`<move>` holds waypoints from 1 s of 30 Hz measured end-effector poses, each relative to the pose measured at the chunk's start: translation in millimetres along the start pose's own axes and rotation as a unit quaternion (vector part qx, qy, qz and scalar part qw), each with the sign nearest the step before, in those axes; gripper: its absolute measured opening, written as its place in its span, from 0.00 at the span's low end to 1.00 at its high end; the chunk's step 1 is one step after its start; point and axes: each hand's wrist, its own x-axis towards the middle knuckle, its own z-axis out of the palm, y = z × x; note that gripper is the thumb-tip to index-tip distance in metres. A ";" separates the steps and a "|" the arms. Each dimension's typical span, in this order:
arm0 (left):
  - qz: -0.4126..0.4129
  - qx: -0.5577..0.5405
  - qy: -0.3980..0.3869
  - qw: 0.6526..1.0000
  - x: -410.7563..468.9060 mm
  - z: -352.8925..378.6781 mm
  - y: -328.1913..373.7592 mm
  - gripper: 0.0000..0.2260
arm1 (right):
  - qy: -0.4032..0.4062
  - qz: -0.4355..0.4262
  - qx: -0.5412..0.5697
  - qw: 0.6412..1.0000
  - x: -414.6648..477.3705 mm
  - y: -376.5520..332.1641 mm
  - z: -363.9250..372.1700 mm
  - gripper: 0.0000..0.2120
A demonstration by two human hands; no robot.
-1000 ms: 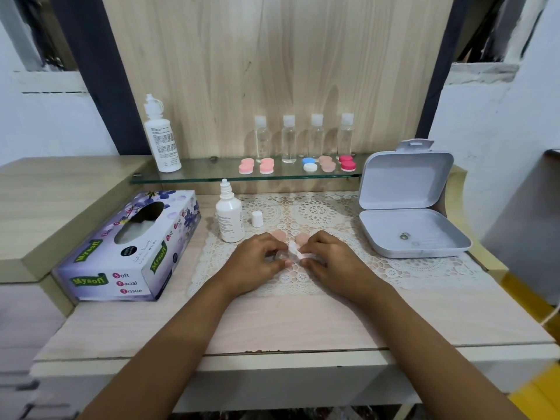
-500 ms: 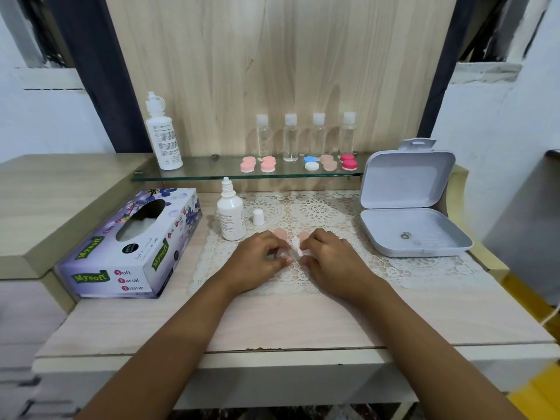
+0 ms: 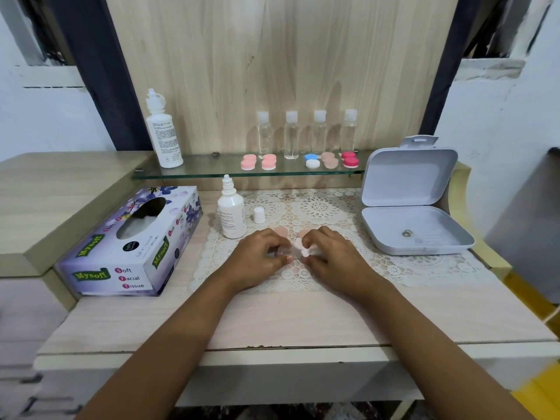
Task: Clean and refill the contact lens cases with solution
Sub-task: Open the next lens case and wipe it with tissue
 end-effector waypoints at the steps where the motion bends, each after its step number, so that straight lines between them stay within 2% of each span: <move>1: 0.000 -0.002 0.001 1.000 0.0 0.2 -0.4 0.11 | 0.002 0.008 0.024 1.000 0.2 -0.3 -0.7 0.09; 4: -0.001 -0.007 0.002 1.000 -0.7 0.6 -0.4 0.11 | 0.030 0.038 0.083 0.995 2.9 -1.9 -2.9 0.11; 7: -0.006 -0.010 0.003 1.000 -1.0 0.5 -0.2 0.13 | 0.056 0.045 0.094 0.993 3.5 -3.8 -3.2 0.12; 10: -0.006 -0.012 0.004 1.000 -0.7 0.6 0.4 0.12 | 0.055 0.001 0.061 0.997 0.6 -2.9 0.6 0.11; 16: -0.002 -0.006 0.006 1.000 -1.0 0.0 1.8 0.11 | 0.063 -0.030 0.040 0.997 1.9 -0.7 -0.1 0.05; 22: -0.005 -0.002 0.010 1.000 -1.7 0.4 1.9 0.11 | 0.036 -0.062 -0.026 0.997 0.4 -0.1 1.2 0.10; 30: -0.008 -0.012 0.004 1.000 -1.4 0.8 1.9 0.11 | 0.016 -0.029 -0.081 0.996 3.5 -0.4 0.8 0.16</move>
